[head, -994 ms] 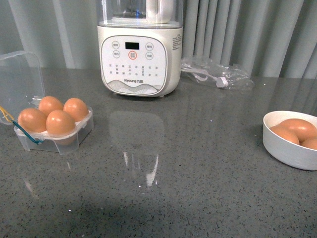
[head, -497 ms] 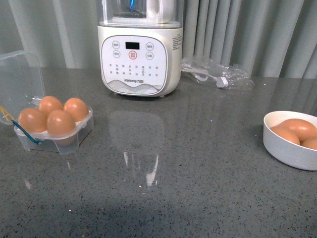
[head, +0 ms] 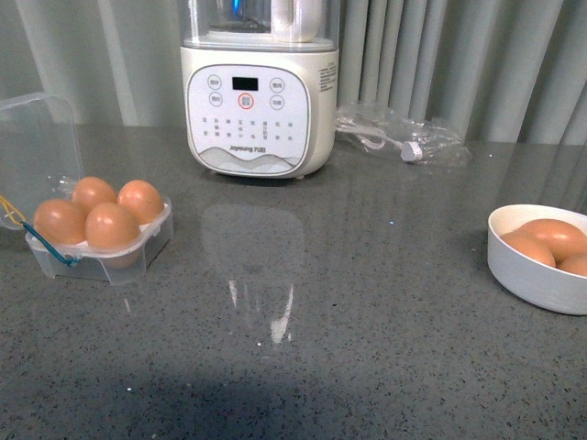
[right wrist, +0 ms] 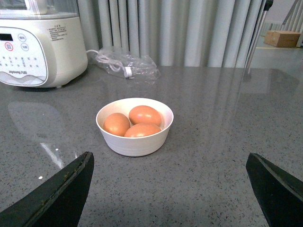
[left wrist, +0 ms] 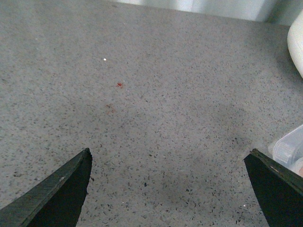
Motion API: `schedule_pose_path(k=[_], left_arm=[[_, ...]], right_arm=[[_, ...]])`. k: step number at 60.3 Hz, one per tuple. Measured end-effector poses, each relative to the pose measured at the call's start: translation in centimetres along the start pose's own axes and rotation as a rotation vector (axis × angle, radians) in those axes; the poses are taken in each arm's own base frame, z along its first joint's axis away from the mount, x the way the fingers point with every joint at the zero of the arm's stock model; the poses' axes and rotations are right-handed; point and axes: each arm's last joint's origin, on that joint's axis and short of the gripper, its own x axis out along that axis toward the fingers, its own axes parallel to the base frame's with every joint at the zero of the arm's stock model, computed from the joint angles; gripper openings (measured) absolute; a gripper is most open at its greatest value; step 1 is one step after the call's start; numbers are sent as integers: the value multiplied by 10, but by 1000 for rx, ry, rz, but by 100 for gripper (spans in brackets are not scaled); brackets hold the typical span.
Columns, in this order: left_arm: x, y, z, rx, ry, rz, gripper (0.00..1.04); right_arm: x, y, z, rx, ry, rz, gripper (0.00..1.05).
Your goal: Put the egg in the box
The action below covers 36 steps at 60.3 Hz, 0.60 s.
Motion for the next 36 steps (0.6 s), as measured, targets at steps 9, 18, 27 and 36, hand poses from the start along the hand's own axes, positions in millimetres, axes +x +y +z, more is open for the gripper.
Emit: schedule_pose_path(k=[9, 18, 27, 36], left_arm=[[10, -13, -5, -5, 23, -35, 98], [14, -38, -4, 14, 16, -83, 98], [14, -62, -3, 33, 10, -135, 98], [10, -95, -6, 68, 9, -215, 98]], right_arm=[[0, 0, 0, 0, 0, 0, 97], [0, 0, 0, 0, 0, 0, 97], [0, 0, 0, 0, 0, 0, 97], [0, 0, 0, 0, 0, 0, 97]])
